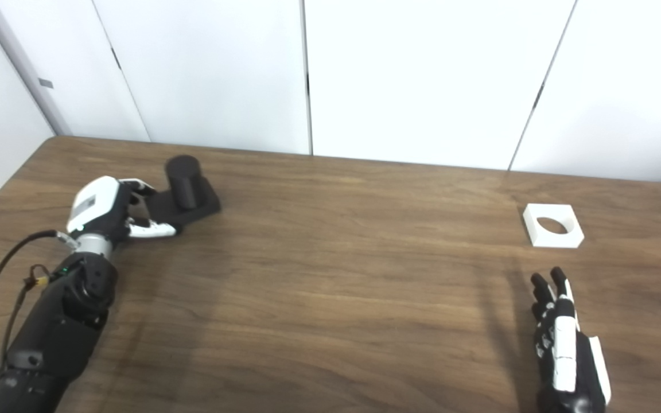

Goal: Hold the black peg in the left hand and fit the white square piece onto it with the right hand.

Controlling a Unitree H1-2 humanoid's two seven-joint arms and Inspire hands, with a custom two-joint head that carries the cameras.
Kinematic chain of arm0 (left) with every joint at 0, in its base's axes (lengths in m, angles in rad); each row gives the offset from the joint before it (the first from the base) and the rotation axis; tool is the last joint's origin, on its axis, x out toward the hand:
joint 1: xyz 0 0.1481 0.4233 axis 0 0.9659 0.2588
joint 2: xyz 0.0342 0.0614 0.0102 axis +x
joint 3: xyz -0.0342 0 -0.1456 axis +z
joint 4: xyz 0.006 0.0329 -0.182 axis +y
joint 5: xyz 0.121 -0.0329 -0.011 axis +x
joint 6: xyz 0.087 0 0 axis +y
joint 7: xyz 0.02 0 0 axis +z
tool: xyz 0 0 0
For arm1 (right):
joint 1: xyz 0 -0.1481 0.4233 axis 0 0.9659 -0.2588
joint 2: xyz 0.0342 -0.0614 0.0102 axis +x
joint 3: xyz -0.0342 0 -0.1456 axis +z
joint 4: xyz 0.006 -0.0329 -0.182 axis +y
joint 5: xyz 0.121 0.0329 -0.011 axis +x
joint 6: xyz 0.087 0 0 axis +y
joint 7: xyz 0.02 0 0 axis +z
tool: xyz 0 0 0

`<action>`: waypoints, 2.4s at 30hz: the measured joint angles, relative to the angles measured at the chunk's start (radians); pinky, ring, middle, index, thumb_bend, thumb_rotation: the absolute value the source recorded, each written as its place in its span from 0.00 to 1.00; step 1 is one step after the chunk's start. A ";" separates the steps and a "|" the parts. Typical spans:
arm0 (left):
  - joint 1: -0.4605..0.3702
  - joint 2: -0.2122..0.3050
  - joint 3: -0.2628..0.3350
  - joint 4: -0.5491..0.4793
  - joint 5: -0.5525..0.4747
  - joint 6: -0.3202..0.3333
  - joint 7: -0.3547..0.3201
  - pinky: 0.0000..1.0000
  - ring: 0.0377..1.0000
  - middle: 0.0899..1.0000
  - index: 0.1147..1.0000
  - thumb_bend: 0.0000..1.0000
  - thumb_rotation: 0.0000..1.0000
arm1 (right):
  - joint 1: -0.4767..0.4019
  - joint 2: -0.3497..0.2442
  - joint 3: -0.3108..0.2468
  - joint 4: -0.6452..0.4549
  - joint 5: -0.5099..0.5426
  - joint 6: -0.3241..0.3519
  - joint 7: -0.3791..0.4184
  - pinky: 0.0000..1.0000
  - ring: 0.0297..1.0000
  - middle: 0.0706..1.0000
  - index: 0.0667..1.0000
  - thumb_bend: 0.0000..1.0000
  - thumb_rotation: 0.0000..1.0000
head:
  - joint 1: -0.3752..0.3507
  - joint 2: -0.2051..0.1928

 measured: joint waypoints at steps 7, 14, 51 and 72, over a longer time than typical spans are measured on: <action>0.077 0.009 -0.061 -0.148 -0.020 -0.092 -0.054 0.73 0.83 0.76 0.42 0.50 0.06 | 0.000 -0.001 0.008 -0.002 -0.016 0.001 0.002 1.00 0.99 0.93 1.00 0.46 1.00 | -0.015 0.008; 0.143 0.044 -0.134 -0.290 -0.008 -0.152 -0.154 0.99 0.91 0.80 0.42 0.50 0.06 | 0.002 0.000 0.022 -0.018 -0.019 0.020 0.002 1.00 0.99 0.92 1.00 0.45 1.00 | -0.035 0.017; 0.364 -0.090 -0.341 -0.507 0.194 -0.174 -0.180 1.00 0.94 0.84 0.42 0.50 0.06 | -0.008 0.005 0.089 -0.085 -0.124 0.138 -0.042 1.00 0.97 0.88 0.99 0.49 1.00 | -0.132 0.074; 0.366 -0.076 -0.345 -0.513 0.184 -0.180 -0.187 1.00 0.92 0.82 0.42 0.50 0.06 | -0.162 -0.163 0.032 -0.189 -0.261 0.394 0.008 1.00 1.00 0.97 0.98 0.72 0.36 | -0.271 0.064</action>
